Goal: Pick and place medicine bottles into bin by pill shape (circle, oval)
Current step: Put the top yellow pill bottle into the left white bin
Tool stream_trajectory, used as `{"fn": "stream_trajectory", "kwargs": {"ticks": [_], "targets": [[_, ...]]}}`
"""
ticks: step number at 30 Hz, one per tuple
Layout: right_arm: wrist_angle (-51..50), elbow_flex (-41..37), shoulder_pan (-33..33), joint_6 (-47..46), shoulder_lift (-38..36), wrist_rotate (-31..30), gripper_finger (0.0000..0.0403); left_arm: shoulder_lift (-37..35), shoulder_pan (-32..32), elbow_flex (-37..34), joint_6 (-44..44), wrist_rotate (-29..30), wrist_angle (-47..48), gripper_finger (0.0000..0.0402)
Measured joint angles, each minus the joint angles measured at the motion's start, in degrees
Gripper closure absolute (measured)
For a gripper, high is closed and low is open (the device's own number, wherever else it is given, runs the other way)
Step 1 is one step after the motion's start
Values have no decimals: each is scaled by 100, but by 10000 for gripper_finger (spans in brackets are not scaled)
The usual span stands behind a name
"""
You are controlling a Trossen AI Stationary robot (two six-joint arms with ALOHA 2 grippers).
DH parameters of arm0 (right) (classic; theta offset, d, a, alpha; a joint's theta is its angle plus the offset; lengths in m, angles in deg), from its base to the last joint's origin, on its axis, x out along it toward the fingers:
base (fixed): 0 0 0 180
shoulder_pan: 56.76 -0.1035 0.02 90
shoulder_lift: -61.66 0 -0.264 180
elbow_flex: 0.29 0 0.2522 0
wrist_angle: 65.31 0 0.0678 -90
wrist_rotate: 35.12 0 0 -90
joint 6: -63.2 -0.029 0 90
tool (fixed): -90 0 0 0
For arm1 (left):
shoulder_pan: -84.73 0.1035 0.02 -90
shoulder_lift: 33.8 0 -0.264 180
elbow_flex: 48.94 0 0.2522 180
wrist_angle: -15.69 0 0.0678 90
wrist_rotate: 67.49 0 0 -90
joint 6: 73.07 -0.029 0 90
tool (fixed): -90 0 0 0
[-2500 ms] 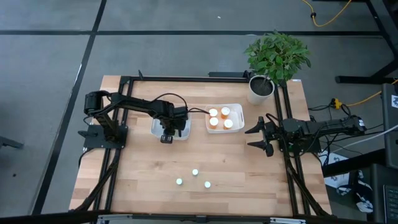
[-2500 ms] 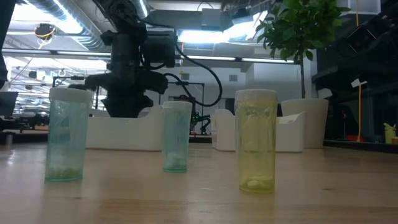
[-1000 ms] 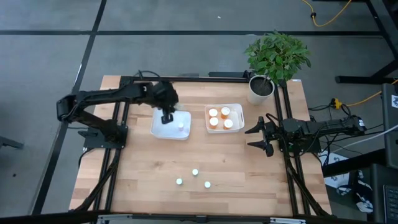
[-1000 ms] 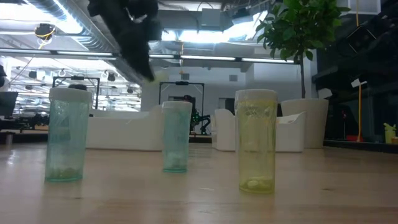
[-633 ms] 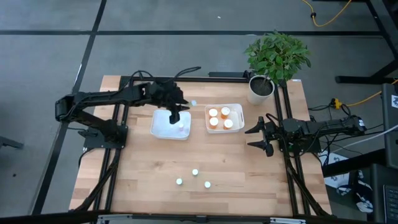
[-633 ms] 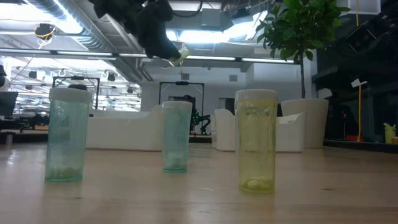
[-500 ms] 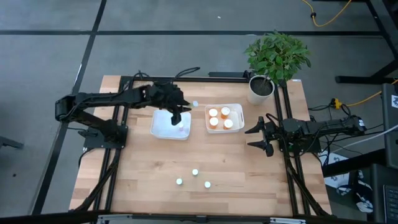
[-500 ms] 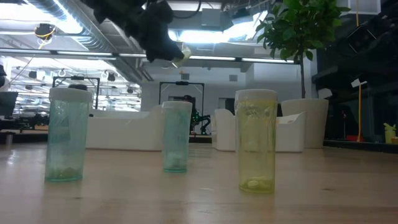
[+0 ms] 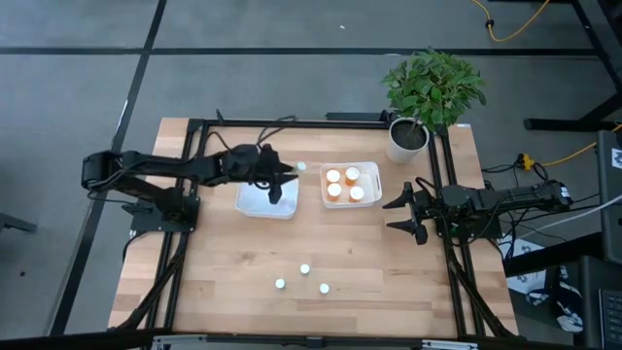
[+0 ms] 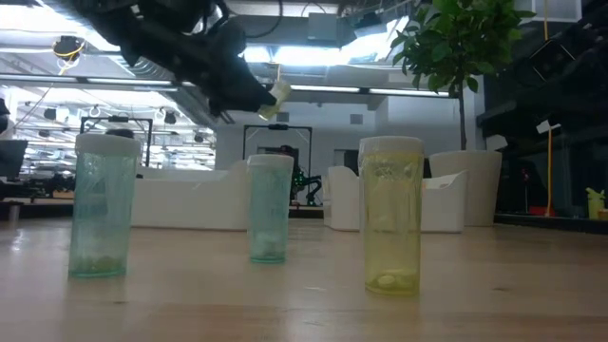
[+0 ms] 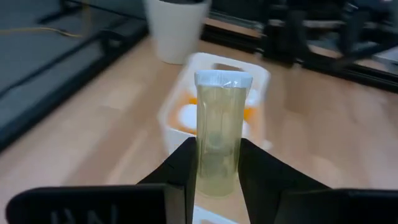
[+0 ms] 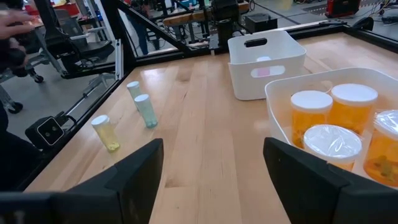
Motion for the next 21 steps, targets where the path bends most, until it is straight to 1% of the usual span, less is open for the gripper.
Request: {"fn": "stream_trajectory", "kwargs": {"ticks": [6,9,14,16,19,21], "targets": [[2,0,-1,0,-2,0,124,-371,451,-163,-169,522,-76,315],[0,0,0,0,-2,2,124,-477,766,-309,-257,590,-192,315],[2,0,0,0,-1,1,124,-465,1293,-674,-224,598,-949,315],[2,0,-1,0,-2,0,124,-428,1443,-850,-136,700,-1304,315],[2,0,-2,0,0,2,124,-402,1565,-1115,-116,929,-1704,315],[2,0,0,0,-2,2,124,-407,1554,-1261,78,995,-1708,315]]}}
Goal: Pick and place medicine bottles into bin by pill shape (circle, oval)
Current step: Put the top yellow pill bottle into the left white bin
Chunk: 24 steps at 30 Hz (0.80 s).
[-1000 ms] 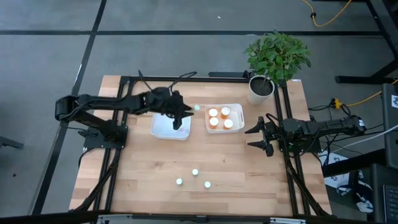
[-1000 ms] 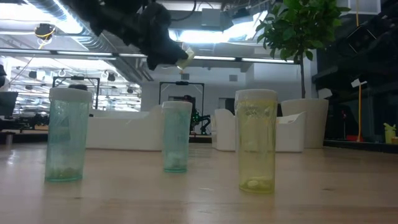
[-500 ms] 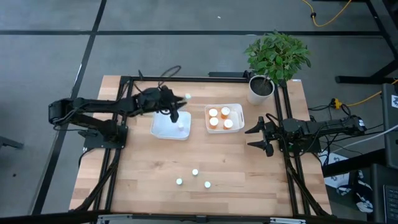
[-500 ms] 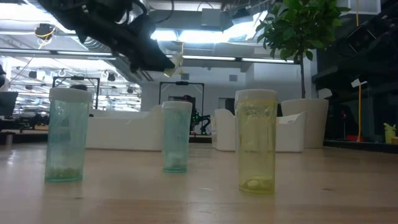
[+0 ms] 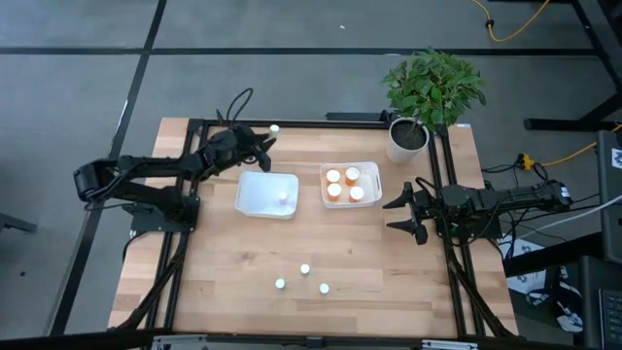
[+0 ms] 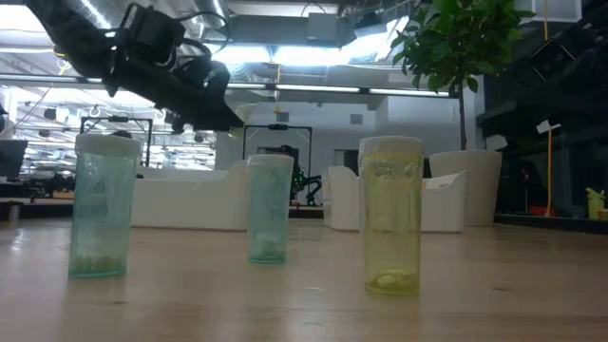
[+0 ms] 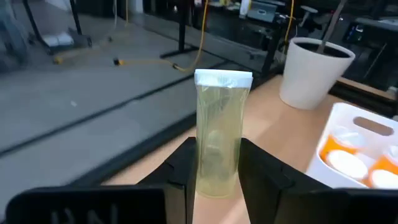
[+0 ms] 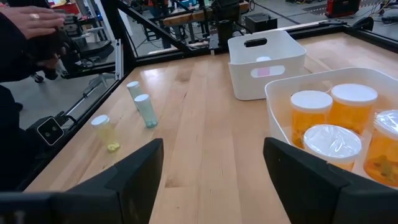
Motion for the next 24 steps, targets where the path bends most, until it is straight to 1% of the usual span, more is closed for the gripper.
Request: {"fn": "stream_trajectory", "kwargs": {"ticks": [3,8,13,17,21,24], "targets": [[-1,1,-1,0,1,0,124,-58,-213,-121,240,134,-31,315],[0,0,0,0,-1,-2,124,-392,-715,-228,215,881,-74,315],[0,0,-2,0,2,0,124,-856,-1276,-521,315,1176,202,315],[0,0,-1,0,-1,-1,124,-1096,-1956,-638,348,1482,252,317],[0,0,-1,0,1,-2,124,-1170,-2748,-638,436,2108,685,327],[0,0,-2,2,0,-2,124,-1168,-3348,-642,877,2594,857,330]]}}
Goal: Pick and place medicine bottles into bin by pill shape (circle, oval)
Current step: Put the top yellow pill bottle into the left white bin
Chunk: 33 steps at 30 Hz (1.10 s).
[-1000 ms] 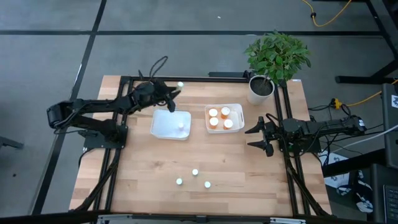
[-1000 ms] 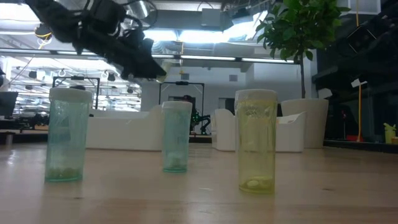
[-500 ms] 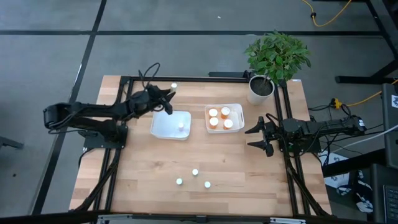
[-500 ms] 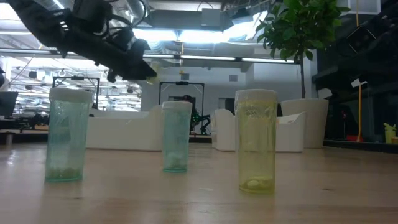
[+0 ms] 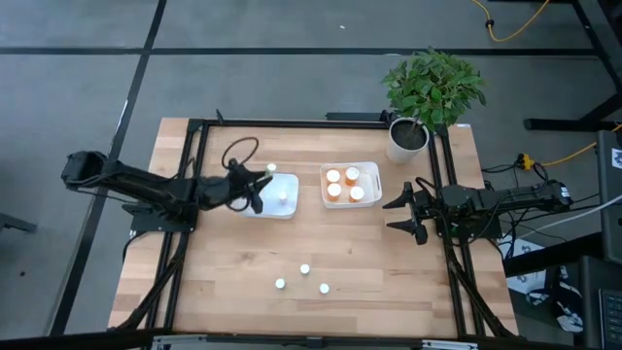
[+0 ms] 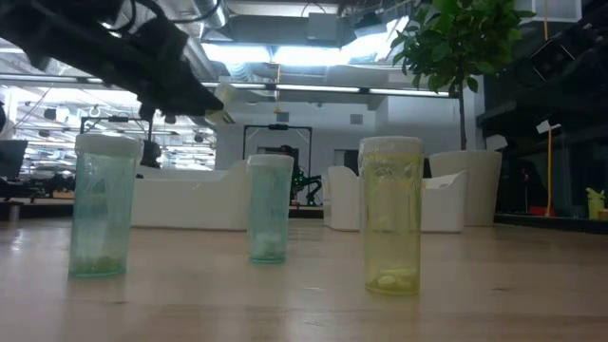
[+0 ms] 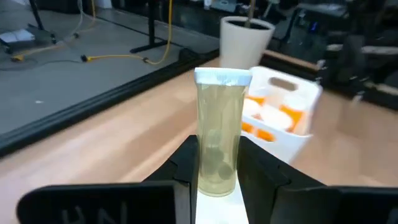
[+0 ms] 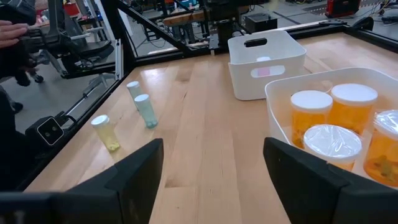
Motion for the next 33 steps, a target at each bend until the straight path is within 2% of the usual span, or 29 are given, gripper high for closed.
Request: {"fn": "stream_trajectory", "kwargs": {"ticks": [3,8,14,17,22,28,33], "targets": [[-1,0,0,-2,2,1,124,0,-580,0,319,346,-35,332],[0,0,1,-2,0,1,124,0,-1380,0,455,525,-300,332],[-1,0,0,-2,0,0,124,60,-2218,2,1665,867,532,333],[0,0,2,-2,0,0,124,241,-2575,2,1875,1240,599,333],[-2,0,0,-1,1,0,124,828,-3112,2,1476,1929,-120,333],[-2,0,0,0,1,1,124,1940,-3359,2,1666,2103,-1152,333],[-2,0,1,-2,-1,2,124,3002,-3638,2,1755,2879,-2256,333]]}}
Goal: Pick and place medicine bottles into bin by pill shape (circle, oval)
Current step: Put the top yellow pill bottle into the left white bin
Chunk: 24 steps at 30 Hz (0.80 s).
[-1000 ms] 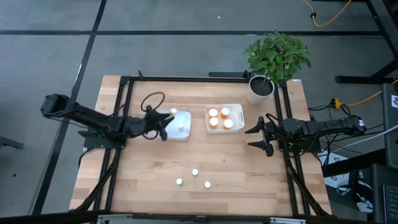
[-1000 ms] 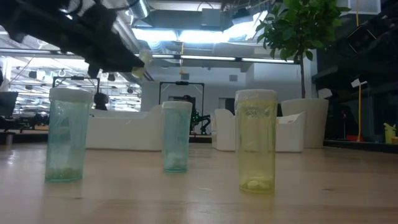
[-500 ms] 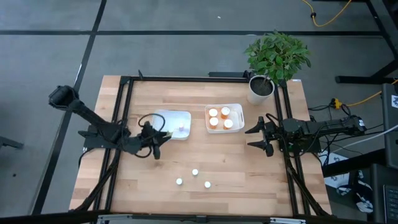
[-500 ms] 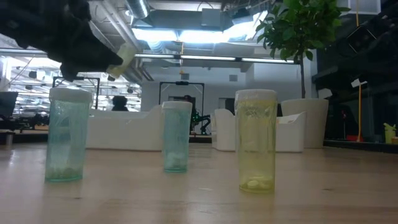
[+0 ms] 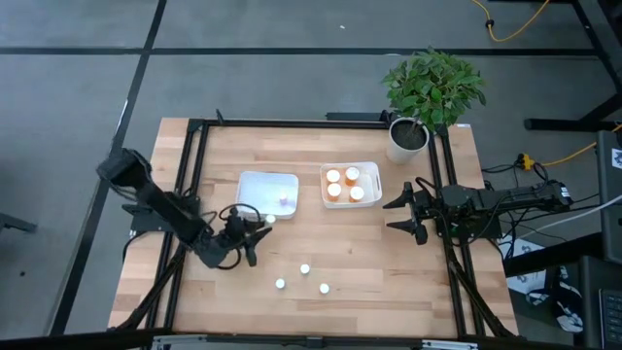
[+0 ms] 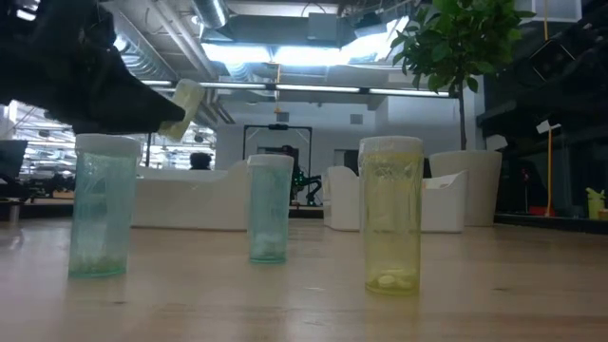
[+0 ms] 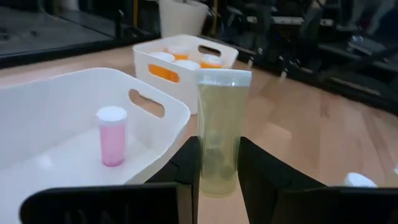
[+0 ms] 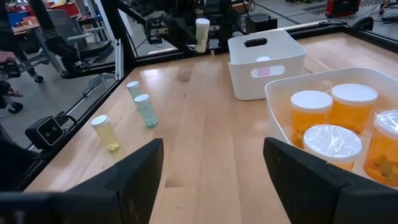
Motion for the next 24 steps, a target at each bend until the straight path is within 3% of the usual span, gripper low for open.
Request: {"fn": "stream_trajectory", "kwargs": {"ticks": [7,17,24], "targets": [[1,1,-1,1,1,0,124,1156,-172,3,-308,213,-1337,333],[2,0,0,0,2,-2,124,2020,-126,9,207,226,-1393,333],[0,0,0,0,1,-2,124,2053,55,85,271,81,-1384,333]]}}
